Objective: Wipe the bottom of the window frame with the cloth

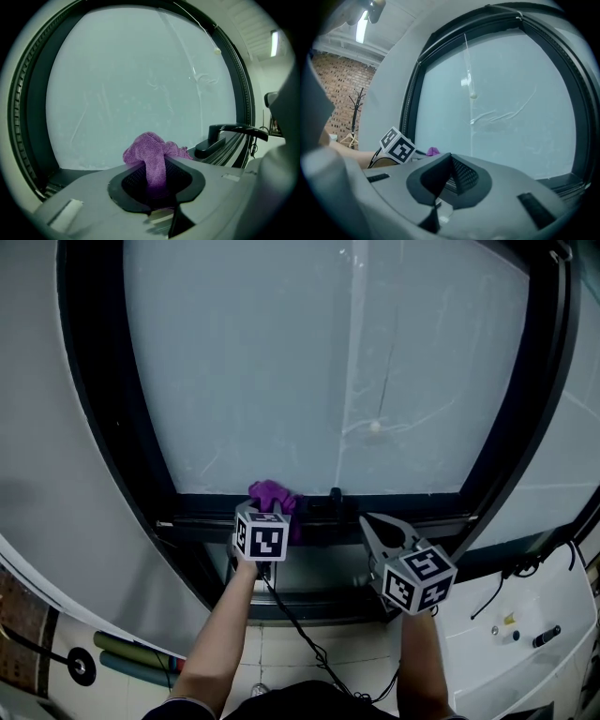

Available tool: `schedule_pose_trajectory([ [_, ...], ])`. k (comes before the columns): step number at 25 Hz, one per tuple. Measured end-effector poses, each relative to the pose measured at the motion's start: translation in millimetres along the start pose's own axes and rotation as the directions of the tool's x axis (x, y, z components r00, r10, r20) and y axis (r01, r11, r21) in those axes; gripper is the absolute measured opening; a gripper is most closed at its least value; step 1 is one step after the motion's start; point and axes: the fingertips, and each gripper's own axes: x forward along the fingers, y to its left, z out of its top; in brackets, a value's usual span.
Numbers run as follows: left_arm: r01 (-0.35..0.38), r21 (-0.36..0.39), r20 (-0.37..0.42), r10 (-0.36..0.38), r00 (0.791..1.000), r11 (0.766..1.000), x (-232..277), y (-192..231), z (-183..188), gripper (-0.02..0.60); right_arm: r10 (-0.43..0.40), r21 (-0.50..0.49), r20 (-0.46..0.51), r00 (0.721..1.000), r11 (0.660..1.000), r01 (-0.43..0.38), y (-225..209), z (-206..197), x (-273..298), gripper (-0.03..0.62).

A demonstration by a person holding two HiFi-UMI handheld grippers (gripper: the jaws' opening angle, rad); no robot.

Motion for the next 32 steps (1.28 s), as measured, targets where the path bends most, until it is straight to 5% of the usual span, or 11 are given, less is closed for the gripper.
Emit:
schedule_pose_trajectory([
  [32, -0.229, -0.048, -0.062, 0.226, 0.972, 0.972, -35, 182, -37, 0.094, 0.125, -0.023, 0.050, 0.991, 0.992, -0.124, 95, 23, 70, 0.015],
])
